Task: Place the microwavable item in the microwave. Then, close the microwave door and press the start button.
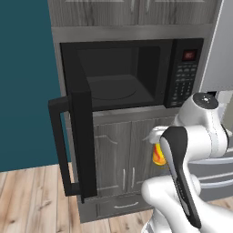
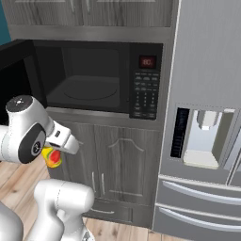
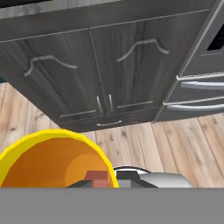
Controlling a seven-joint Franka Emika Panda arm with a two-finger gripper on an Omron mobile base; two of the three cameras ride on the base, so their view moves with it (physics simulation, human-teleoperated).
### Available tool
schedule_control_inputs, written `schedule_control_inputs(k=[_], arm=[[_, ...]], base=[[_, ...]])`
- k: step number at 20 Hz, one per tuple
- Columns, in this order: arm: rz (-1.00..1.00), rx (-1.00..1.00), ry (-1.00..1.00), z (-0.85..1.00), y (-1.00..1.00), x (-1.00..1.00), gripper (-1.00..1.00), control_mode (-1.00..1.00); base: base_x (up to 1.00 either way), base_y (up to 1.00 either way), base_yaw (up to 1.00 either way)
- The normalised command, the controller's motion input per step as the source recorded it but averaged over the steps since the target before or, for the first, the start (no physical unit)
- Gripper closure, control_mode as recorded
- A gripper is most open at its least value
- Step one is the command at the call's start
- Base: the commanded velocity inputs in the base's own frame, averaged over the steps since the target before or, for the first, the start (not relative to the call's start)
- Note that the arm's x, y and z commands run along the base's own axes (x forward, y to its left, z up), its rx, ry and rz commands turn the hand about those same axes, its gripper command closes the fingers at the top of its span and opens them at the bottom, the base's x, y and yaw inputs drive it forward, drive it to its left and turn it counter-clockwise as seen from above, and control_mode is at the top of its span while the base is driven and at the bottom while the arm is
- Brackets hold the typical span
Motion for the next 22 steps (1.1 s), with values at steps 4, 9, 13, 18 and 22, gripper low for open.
schedule_control_inputs(k=[4, 9, 13, 18, 22], arm=[[0.0, -0.01, -0.26, 0.66, 0.0, 0.14, 1.0, -1.0], [0.0, 0.0, -0.11, 0.68, 0.03, 0.25, 1.0, -1.0], [-0.06, 0.0, -0.12, 0.42, 0.03, 0.31, 1.0, -1.0], [-0.07, 0.0, -0.15, 0.02, 0.0, 0.52, 1.0, -1.0], [-0.07, 0.0, -0.09, 0.03, 0.03, 0.74, 1.0, -1.0]], base=[[0.0, 0.0, 0.0], [0.0, 0.0, 0.0], [0.0, 0.0, 0.0], [0.0, 0.0, 0.0], [0.0, 0.0, 0.0]])
